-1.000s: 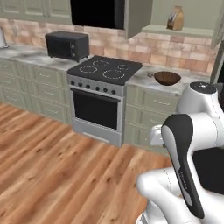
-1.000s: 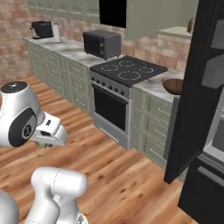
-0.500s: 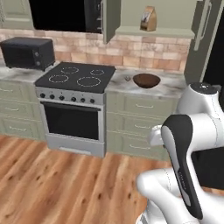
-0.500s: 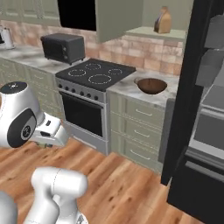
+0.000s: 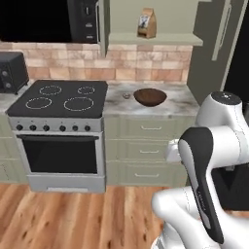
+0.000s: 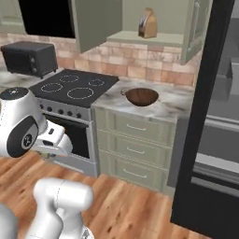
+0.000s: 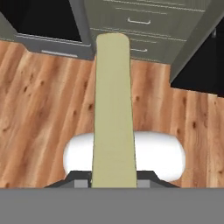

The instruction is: Pick the egg and butter from the fridge and place them by the bowl for mixing.

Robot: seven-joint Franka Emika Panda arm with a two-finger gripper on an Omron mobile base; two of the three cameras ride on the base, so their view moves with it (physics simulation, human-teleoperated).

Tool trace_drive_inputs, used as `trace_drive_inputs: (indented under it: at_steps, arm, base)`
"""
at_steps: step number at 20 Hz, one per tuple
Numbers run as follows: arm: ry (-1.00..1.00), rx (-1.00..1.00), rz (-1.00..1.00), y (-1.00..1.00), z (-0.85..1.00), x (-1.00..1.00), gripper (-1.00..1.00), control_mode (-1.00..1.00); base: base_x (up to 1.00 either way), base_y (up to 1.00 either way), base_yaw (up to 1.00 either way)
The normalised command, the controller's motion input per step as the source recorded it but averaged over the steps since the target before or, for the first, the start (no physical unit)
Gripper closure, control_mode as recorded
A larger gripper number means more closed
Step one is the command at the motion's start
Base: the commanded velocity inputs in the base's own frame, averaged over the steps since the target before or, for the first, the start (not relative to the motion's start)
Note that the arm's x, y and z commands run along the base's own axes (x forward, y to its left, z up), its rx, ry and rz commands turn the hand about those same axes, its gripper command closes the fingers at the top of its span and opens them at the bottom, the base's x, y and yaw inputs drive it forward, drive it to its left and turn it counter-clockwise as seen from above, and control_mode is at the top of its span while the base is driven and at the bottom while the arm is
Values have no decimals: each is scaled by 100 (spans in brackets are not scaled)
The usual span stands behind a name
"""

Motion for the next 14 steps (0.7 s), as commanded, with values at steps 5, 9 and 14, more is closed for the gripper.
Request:
trace_drive_inputs:
  at_steps: [5, 9, 14]
  arm:
    - [0, 0, 0, 0, 0, 0, 100, 100]
    - [0, 0, 0, 0, 0, 0, 100, 100]
    - [0, 0, 0, 0, 0, 0, 100, 100]
  base:
    - [73, 33, -35]
    - [77, 32, -31]
    - [78, 30, -29]
